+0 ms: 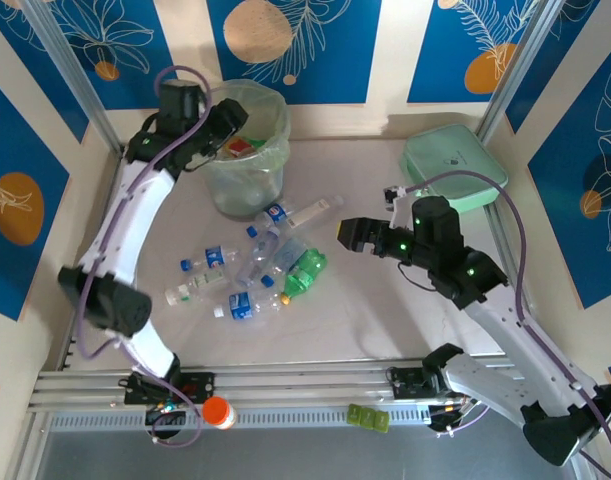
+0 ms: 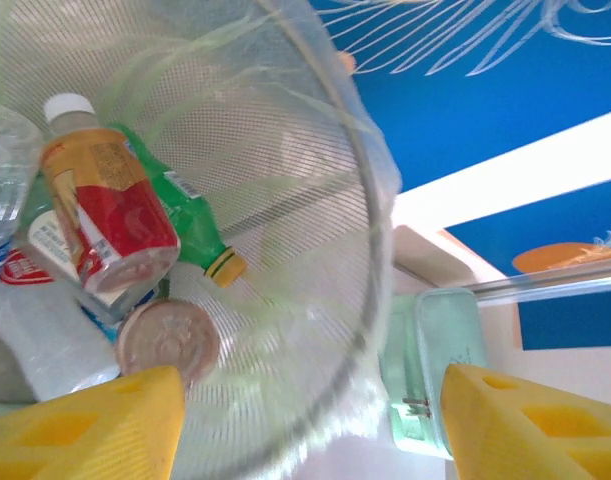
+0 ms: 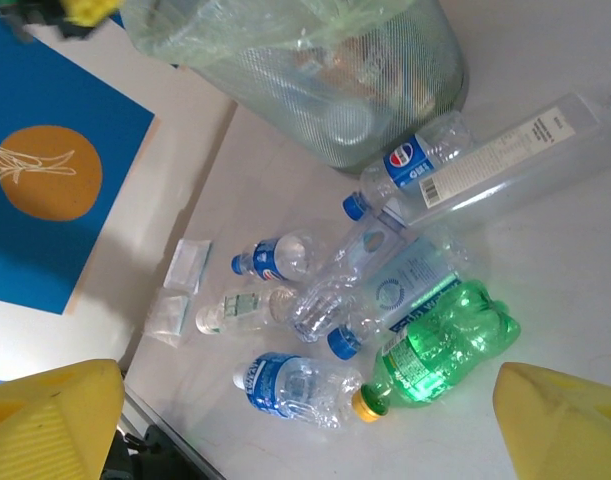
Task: Put the plastic bottles in the bin
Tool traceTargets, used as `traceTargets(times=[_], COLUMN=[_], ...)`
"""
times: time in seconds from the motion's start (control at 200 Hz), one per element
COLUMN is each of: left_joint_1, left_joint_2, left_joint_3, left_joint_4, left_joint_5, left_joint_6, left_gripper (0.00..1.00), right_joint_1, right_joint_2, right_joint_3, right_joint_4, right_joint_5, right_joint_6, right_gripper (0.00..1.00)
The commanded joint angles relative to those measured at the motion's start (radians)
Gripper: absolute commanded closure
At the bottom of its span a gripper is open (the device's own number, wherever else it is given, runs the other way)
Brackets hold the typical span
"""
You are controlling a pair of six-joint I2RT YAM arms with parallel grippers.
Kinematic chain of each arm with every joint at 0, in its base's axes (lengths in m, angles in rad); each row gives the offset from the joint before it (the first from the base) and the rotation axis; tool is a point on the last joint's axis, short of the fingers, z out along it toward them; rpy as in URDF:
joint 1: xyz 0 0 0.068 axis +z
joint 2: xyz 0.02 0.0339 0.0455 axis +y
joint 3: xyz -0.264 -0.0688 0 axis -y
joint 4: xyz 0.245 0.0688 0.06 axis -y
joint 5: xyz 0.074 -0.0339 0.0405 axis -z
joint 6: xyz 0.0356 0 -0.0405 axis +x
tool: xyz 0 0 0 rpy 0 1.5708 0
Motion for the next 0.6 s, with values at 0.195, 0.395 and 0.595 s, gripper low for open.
traceTargets(times=[0.195,0.395,0.595], left_joint_1=[-0.173,-0.186,-0.186], left_joint_2=[-0.401,-0.522,-0.633], left_joint_3=[-0.419,-0.626,-0.773], left_joint_4=[0.026,-0.022,0.019], left_joint_5=[-0.172,-0.107,-0.087], left_joint_6=[0.142,0.151,0.237], left_gripper=[0.31,0.31,0.3], right_joint_1=[0.006,0.023,0.067], right_joint_2=[0.239,0.379,0.496], right_joint_3=[0.021,-0.027,-0.031], right_joint_4=[-0.085,-0.016,0.067], right_joint_5=[-0.088,-0.105,-0.06], right_joint_6=[0.142,0.369,0.427], right_gripper=[0.07,0.07,0.08])
